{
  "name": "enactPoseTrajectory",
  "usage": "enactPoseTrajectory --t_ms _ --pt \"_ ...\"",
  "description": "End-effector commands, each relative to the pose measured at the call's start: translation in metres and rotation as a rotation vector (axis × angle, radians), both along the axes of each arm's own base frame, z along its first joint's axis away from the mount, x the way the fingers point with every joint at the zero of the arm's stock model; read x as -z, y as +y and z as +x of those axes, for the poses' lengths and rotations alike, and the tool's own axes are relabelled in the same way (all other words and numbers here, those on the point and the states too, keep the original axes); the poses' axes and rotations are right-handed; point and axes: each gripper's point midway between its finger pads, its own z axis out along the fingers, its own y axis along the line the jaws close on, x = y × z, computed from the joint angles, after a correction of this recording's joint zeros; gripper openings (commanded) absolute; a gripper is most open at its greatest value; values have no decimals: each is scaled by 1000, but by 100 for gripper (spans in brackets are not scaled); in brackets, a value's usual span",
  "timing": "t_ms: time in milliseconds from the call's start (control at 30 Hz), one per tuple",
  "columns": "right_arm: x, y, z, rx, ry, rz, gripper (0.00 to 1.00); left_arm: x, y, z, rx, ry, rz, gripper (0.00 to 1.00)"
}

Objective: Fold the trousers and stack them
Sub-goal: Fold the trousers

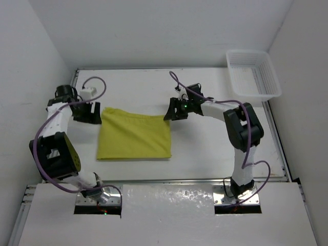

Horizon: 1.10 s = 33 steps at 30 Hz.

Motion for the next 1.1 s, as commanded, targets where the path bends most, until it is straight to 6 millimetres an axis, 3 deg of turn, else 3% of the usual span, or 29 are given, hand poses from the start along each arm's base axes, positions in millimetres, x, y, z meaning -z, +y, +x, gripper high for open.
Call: enactPoseTrajectory --t_ms 0,100,167,300,400,667,900,1033,1067 --pt "21 4 19 74 38 -10 57 46 -21 -70 73 218 -34 71" --pt "27 9 22 70 41 -4 53 65 -17 -90 51 262 8 71" --pt "30 13 24 71 45 10 47 71 -8 -88 23 259 54 71" --pt "29 19 29 90 37 55 16 103 3 -104 -5 342 117 70" --pt "31 15 32 129 35 47 0 120 14 -116 -11 386 185 69" --pt "35 2 37 204 23 19 0 132 25 -125 -19 403 258 68" --pt "33 -32 41 364 -1 -17 0 138 30 -131 -9 413 294 68" --pt "27 -23 38 312 -11 39 0 136 30 -128 -10 400 293 68" --pt "25 -20 38 302 -13 48 5 131 31 -122 -11 381 294 69"
